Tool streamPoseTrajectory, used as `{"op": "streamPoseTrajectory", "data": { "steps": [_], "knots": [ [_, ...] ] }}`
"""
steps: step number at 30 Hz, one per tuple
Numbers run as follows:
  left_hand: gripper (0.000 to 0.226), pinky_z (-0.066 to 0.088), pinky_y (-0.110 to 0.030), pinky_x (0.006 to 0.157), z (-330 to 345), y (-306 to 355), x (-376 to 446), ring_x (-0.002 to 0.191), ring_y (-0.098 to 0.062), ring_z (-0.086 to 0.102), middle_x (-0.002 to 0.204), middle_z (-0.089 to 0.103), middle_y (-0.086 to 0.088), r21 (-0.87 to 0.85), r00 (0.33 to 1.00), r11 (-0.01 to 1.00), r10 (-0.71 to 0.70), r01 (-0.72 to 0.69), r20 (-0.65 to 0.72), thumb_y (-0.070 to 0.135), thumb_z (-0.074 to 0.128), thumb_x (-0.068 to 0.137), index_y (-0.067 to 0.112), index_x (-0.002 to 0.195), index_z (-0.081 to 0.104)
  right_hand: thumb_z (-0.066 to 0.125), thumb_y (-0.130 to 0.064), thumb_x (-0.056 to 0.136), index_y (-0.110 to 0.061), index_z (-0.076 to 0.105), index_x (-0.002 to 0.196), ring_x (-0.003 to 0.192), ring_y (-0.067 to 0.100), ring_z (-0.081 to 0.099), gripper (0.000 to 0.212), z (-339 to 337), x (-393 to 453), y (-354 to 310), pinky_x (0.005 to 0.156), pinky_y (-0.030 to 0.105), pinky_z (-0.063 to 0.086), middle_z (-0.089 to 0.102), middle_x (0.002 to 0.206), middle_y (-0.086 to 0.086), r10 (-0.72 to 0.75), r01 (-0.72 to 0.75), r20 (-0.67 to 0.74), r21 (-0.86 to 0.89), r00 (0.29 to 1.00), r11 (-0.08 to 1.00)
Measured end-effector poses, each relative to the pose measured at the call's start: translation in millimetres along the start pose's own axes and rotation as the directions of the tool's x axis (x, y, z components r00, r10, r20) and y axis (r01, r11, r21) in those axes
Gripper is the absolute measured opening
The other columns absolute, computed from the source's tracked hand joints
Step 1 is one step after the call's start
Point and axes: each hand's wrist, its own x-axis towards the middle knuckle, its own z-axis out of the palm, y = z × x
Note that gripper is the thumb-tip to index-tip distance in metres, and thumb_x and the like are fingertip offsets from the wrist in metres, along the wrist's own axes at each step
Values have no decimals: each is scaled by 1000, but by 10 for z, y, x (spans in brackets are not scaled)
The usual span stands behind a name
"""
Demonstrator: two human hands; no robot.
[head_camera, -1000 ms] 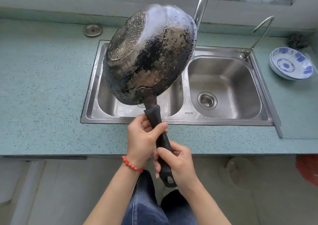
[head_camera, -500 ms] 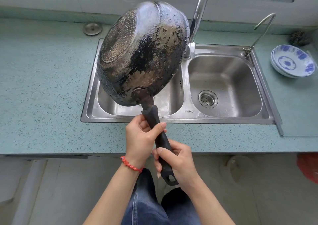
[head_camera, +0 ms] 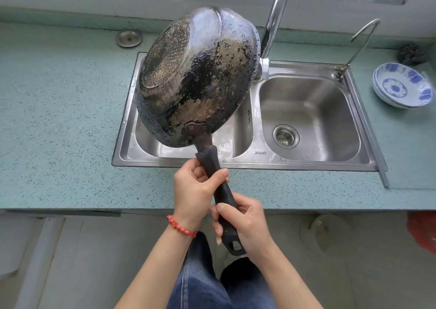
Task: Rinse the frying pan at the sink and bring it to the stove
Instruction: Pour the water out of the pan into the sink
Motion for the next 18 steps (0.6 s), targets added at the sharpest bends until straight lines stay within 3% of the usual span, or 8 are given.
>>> {"op": "streamPoseTrajectory", "data": {
  "steps": [11,18],
  "knots": [
    [19,53,-21,49,18,-6,26,53,-13,67,60,66,0,2,1000,1000,8,-8,-7,-5,72,69,6,79,59,54,-9,77,-9,56,60,34,21,44,17,-26,26,-22,38,24,44,51,43,7,16,-16,2,3,1000,1000],
    [17,52,-18,53,24,-8,43,56,-12,68,54,68,6,-37,1000,999,4,-3,27,-4,70,72,8,78,59,53,-7,77,-2,53,60,35,22,44,17,-48,30,-75,39,24,42,52,41,6,-24,22,-23,-101,999,995]
  ]
}}
